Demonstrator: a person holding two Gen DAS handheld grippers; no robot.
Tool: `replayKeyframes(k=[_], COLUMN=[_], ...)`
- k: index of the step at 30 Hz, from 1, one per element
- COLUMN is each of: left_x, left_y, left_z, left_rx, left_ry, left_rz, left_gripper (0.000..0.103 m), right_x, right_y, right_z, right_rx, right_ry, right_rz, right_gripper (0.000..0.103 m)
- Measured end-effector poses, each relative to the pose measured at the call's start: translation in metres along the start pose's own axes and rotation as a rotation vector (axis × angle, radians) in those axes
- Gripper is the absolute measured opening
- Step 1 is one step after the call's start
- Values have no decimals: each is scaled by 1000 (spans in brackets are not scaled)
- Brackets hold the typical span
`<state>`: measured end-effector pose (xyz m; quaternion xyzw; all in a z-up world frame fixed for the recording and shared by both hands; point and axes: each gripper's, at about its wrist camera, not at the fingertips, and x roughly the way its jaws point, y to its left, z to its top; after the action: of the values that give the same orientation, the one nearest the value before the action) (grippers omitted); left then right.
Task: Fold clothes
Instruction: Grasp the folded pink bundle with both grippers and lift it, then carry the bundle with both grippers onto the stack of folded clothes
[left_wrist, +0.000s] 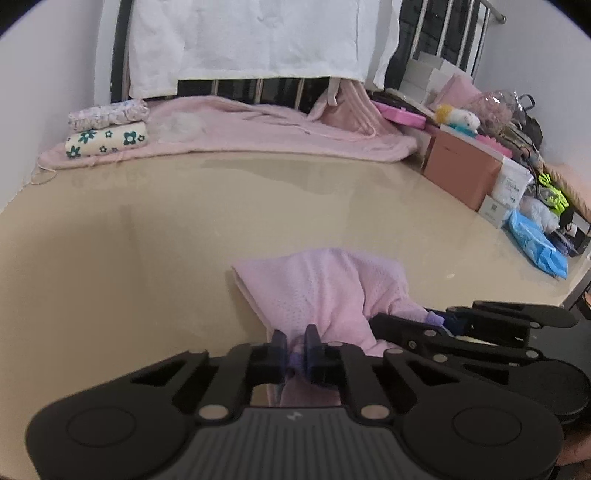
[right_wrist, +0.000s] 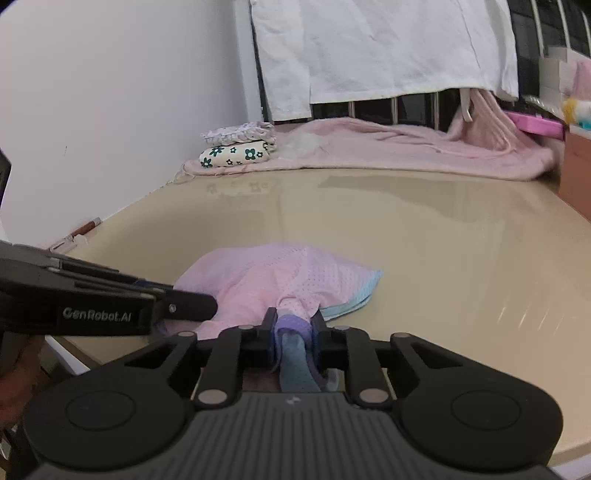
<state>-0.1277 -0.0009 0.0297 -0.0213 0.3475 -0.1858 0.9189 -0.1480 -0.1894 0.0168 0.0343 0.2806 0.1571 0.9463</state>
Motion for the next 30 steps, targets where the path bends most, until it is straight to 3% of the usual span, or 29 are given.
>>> replayKeyframes(k=[5,10,15,23,27,30], left_x=[-16,-26,-10,31,63,107], left_y=[28,67,127,202,240,276], left_z=[55,132,234,369,400,387], left_rx=[31,77,78,99,114,54], left_ry=[-102,-199,-220,-264,-271,-211], left_rz=[-2,11,64,243,314,304], left_gripper=[6,6,6,6,7,7], right_x=[6,37,91,217,281,335], right_y=[6,18,32,61,76,80], right_z=[37,118,215,362,401,397], right_rx=[29,2,-3,-44,-51,-33], right_ry=[-57,-161,-238,-273,-292,-215], right_rz=[69,136,182,215,223,208], right_gripper=[9,9,9,9,9,9])
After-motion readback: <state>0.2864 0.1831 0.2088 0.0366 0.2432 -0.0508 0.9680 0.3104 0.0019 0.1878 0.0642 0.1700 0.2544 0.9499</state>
